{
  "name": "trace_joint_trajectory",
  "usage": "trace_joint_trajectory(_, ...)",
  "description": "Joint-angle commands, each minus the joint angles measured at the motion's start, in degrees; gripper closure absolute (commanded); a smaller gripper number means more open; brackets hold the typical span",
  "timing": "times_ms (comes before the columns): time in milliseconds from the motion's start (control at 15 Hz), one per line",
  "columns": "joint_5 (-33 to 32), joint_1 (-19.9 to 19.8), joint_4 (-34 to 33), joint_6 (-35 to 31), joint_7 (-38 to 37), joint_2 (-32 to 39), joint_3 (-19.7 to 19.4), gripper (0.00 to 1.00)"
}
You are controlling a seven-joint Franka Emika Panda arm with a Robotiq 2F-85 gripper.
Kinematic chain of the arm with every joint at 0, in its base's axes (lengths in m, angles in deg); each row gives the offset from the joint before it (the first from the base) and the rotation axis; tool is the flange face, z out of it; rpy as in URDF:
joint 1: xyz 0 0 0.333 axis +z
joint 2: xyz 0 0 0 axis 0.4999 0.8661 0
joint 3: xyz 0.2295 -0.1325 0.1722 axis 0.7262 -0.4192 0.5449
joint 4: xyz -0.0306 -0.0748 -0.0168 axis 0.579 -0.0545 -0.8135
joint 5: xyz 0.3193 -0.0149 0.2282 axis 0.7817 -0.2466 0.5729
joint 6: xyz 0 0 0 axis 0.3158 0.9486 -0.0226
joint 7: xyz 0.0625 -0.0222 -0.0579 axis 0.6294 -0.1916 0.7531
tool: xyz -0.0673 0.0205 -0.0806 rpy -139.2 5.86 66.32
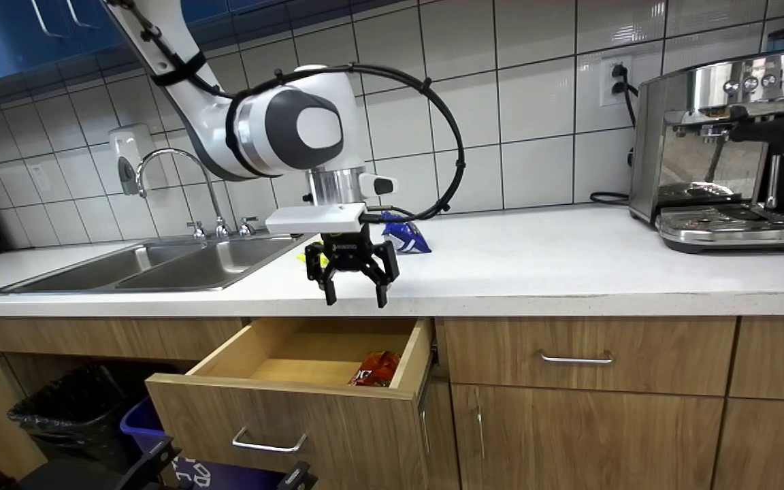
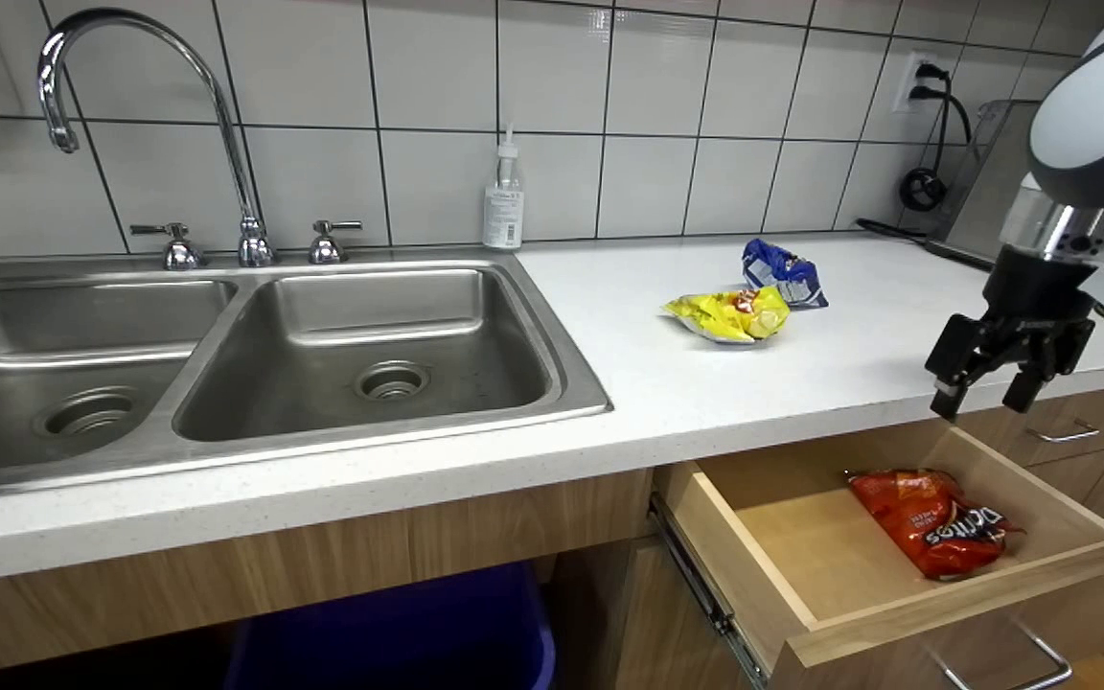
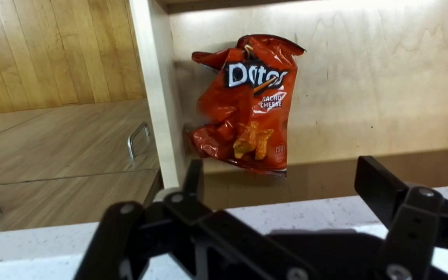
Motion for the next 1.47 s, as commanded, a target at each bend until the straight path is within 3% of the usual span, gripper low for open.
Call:
trace_joint_trajectory(0,0.9,-0.2,-0.7,4.3,-1.0,-4.8,0.6,0.00)
trace_joint_trajectory(533,2.7,0.5,-3.2,9.1,-0.6,-10.0,0.3,0.00)
trace_joint_trajectory(600,1.7,0.4,-2.4,6.2,-0.1,-8.3,0.1,0.00)
trace_joint_trajectory(1400,1.7,0.5,-2.7,7.1,-0.1,-9.1,0.1,0.00)
